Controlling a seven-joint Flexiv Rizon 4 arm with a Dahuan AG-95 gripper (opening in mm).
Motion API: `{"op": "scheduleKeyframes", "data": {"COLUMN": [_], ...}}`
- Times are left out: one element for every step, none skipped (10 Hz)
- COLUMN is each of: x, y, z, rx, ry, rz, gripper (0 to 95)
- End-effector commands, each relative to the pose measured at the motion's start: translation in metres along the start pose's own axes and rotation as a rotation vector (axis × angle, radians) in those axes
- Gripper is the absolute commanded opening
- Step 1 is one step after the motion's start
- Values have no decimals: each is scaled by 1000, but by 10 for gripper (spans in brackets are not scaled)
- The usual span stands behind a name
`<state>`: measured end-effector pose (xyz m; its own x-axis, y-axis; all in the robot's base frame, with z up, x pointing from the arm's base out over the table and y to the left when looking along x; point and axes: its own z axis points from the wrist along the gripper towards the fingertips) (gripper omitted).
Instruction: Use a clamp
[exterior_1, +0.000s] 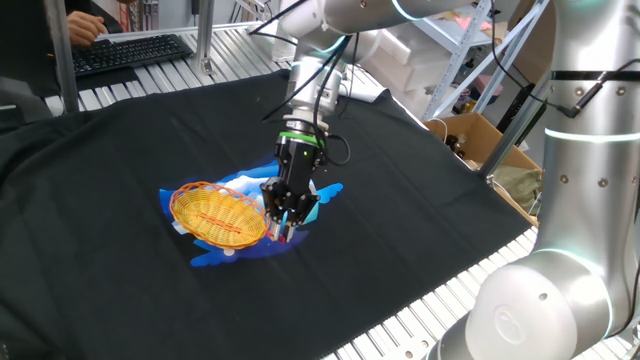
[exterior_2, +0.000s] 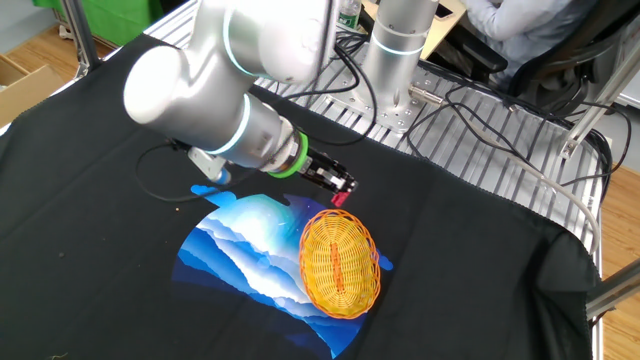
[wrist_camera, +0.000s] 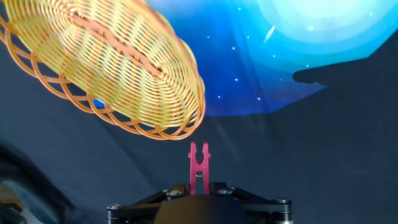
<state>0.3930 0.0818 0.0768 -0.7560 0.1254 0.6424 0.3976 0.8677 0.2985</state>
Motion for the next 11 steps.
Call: {"op": "scheduleKeyframes", "data": {"x": [-1, -2, -3, -3, -3, -4, -4, -4, -4, -4, -4], "y": [6, 9, 12, 15, 16, 19, 19, 19, 19, 19, 19], "z": [-2, -3, -4, -6, -6, -7, -8, -8, -8, -8, -8], "rx": [-18, -30, -42, -63, -70, -94, -103, -111, -106, -104, -103], "ry": [-10, -12, -11, -6, -5, 0, 5, 11, 10, 9, 10], "rz": [19, 30, 39, 48, 52, 66, 74, 83, 88, 94, 94], "gripper": [0, 0, 0, 0, 0, 0, 0, 0, 0, 0, 0]}}
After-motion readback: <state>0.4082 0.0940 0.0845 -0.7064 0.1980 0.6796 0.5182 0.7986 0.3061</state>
